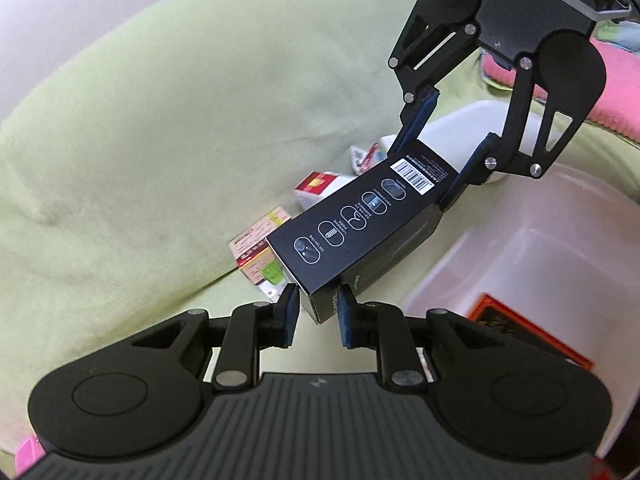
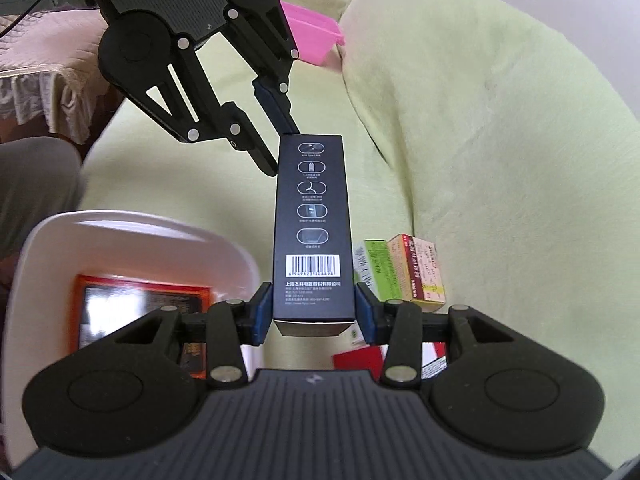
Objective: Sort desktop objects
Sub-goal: 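Carry the black box over the white bin and lower it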
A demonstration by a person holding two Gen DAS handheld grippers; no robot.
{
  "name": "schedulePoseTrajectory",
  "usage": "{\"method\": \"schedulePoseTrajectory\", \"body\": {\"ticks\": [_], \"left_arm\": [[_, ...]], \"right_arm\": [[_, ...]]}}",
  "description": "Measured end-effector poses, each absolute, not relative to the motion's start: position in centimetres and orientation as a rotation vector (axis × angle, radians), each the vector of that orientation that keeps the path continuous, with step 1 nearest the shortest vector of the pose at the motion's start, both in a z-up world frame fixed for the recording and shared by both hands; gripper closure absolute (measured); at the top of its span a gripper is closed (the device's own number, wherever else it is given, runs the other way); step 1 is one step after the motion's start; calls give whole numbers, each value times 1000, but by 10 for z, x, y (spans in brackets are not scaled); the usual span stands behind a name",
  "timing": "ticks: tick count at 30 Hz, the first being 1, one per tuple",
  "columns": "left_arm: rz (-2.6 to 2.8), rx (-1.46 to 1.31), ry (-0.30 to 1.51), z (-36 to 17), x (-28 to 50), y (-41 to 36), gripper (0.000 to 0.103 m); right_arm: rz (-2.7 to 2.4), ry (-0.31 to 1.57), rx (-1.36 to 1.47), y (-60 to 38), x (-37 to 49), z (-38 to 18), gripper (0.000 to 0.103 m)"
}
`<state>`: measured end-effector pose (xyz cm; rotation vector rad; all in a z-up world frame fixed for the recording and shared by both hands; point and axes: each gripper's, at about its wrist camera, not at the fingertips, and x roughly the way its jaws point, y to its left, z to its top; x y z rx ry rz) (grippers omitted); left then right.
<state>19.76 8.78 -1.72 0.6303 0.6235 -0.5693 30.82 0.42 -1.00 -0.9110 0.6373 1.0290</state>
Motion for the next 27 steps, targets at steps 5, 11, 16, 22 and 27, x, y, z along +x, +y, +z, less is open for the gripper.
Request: {"method": "schedulePoseTrajectory", "body": {"ticks": [5, 11, 16, 22, 27], "left_arm": [[-577, 618, 614, -10, 151, 78, 80], [-591, 589, 644, -20, 104, 70, 80], [-607, 533, 725, -46, 81, 68, 80], [-609, 493, 810, -70, 72, 69, 80], [-606, 476, 858, -80, 70, 68, 80]], "right_arm": [[1042, 641, -907, -6, 266, 1, 64], [1082, 689, -863, -13, 226, -9, 64], [1130, 754, -836, -16, 202, -35, 65], [1172, 822, -785, -23, 195, -63, 64], [1204, 853, -754, -29, 197, -84, 64]]}}
